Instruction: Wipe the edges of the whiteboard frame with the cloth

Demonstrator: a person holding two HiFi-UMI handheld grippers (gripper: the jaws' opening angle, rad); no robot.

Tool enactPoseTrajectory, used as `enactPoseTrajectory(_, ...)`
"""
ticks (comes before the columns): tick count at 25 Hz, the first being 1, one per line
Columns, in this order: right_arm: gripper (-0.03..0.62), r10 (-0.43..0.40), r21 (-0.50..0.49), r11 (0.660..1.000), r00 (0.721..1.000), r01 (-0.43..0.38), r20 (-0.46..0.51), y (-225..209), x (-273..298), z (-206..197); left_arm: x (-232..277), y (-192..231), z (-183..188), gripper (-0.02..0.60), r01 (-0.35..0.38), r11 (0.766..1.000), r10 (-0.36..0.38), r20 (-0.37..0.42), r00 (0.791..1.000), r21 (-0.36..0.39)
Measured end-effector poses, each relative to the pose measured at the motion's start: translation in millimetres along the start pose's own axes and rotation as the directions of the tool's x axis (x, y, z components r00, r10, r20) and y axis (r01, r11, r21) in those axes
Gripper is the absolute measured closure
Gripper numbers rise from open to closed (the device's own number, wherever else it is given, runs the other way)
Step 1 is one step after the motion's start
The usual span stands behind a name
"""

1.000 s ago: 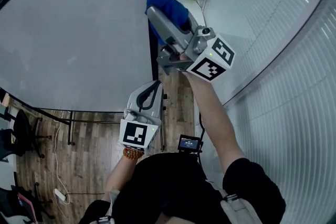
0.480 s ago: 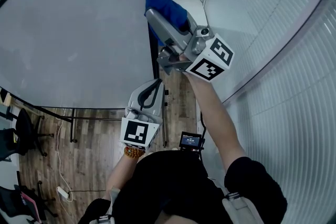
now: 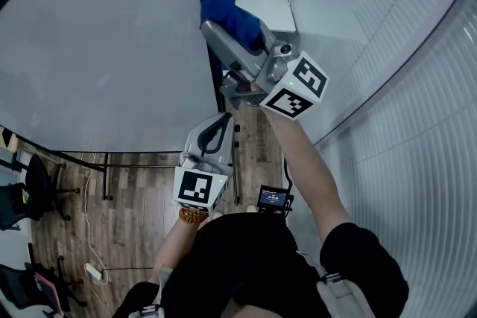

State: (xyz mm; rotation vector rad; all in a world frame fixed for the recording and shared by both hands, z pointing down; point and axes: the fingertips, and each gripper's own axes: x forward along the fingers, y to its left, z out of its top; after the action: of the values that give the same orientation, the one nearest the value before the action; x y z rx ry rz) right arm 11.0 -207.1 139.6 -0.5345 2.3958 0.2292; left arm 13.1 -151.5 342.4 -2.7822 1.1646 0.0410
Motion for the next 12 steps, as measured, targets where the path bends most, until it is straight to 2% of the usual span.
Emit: enactPoseTrajectory(12, 0.461, 0.008, 0.011, 1.0, 1.0, -0.008, -0.004, 1.4, -6.1, -7.9, -1.1, 2.3, -5.7, 0.581, -0.009, 1.0, 0.009, -0.024, 1.0, -0.014)
